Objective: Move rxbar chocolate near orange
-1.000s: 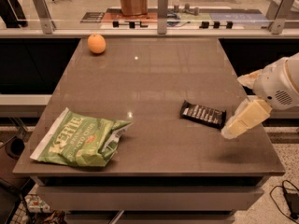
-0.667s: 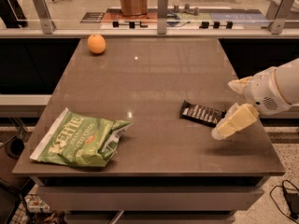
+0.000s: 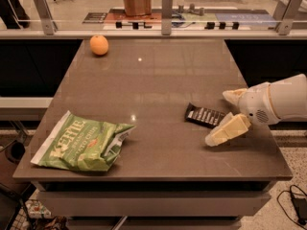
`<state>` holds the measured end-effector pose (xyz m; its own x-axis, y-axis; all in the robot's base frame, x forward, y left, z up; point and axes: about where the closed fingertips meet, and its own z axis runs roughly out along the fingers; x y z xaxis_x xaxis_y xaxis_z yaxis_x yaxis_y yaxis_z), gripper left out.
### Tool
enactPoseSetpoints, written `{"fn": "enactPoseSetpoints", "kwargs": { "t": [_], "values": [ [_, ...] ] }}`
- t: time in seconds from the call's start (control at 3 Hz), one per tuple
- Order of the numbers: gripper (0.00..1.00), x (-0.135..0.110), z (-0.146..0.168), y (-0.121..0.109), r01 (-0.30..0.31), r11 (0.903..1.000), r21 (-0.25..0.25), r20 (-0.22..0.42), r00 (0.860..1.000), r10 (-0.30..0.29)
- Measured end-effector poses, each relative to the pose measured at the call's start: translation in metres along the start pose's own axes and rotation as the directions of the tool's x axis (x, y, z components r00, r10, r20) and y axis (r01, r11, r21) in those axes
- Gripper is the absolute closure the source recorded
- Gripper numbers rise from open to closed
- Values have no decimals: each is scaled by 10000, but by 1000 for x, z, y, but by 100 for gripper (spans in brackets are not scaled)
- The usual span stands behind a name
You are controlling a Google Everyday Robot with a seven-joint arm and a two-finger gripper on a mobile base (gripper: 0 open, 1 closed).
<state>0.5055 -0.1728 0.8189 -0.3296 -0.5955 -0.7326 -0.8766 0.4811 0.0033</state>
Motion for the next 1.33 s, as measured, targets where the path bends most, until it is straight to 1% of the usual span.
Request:
{"fn": "enactPoseSetpoints", "kwargs": {
  "t": [0.33, 0.67, 1.0, 1.33],
  "values": [
    [0, 4, 12, 1, -182, 9997, -142, 541, 9984, 190],
    [16, 7, 16, 3, -278, 9996, -81, 752, 9968, 283],
    [41, 5, 14, 3, -277, 9996, -82, 752, 9968, 282],
    [63, 2, 11, 3, -276, 9996, -82, 751, 9968, 282]
  ]
}}
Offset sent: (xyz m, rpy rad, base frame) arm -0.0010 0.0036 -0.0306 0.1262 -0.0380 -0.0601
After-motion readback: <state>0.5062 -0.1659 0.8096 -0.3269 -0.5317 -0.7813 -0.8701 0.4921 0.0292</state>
